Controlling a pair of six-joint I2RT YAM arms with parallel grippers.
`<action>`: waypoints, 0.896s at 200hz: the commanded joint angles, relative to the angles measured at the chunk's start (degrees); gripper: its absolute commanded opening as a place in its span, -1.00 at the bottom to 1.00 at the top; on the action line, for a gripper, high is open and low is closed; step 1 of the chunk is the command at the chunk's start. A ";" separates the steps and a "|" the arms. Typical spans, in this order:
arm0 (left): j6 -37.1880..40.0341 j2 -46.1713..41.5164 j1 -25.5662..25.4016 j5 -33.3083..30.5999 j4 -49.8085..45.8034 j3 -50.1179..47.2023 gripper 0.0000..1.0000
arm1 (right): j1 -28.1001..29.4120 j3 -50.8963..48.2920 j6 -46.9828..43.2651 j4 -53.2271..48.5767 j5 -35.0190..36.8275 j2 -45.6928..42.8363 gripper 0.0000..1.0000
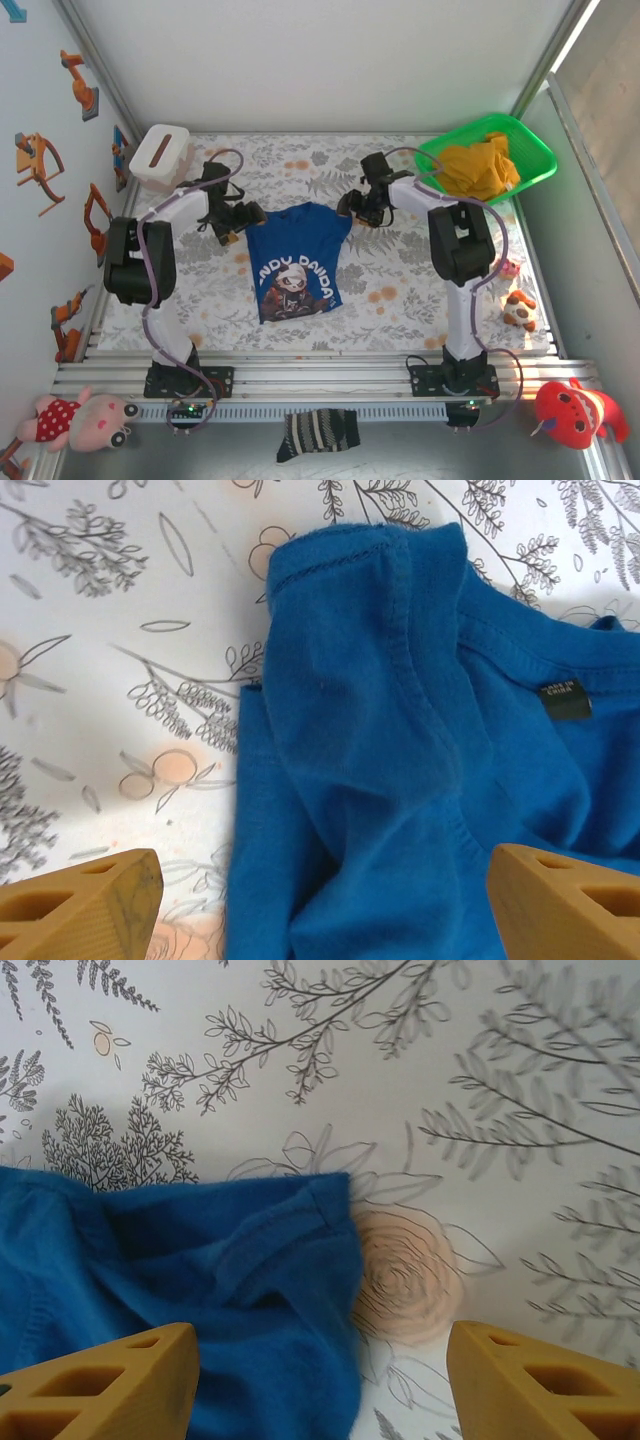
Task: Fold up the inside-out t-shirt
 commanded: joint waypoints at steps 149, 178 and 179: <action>2.00 7.02 -1.04 2.56 3.82 1.79 -0.08 | 7.97 1.83 6.39 5.93 -1.10 6.72 -0.12; 4.06 9.20 -0.60 3.76 4.97 3.17 -0.69 | 7.80 1.06 6.51 7.70 -2.41 7.32 -1.00; 4.10 9.21 -0.56 3.84 5.05 3.18 -0.71 | 7.76 0.97 6.44 7.76 -2.46 7.31 -1.00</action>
